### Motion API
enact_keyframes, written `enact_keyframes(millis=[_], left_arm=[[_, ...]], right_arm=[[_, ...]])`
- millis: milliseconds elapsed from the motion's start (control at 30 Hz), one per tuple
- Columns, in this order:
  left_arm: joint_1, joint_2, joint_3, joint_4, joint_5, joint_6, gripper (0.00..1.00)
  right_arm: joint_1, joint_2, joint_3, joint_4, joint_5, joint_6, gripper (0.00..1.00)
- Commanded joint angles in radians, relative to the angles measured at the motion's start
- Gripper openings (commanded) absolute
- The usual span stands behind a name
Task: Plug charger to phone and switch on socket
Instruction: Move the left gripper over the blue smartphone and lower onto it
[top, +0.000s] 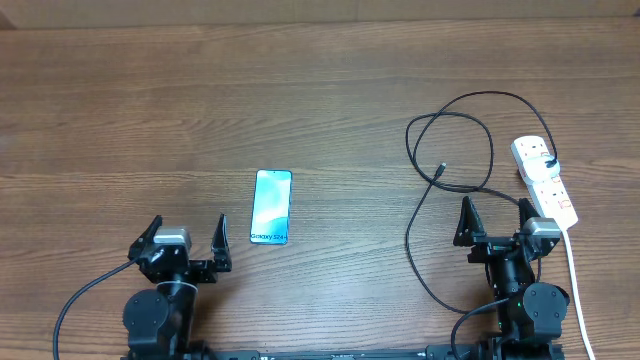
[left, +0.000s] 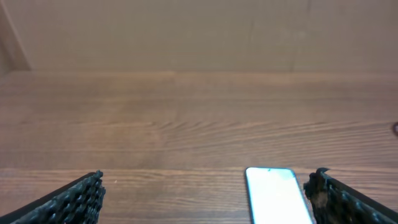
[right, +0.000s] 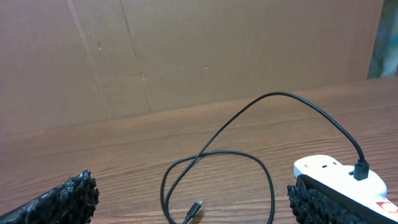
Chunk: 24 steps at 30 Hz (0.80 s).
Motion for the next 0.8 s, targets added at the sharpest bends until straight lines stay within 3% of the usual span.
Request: enact_keyframes(millis=[0,367,767], left_arm=[[0.005,0.053,0.068,-0.021,0.053,-0.026,1.0],[0.004,0.434,0.374,-0.162,0.175,-0.026,0.99],[-0.041,1.025,0.979,-0.621,0.212,-0.056,1.0]], right_arm=[[0.005,-0.005,-0.01,0.003,-0.002,-0.018,1.0],[0.005,-0.005,-0.01,0.003,-0.002,-0.018,1.0],[0.005,-0.005,-0.01,0.003,-0.002,-0.018,1.0]])
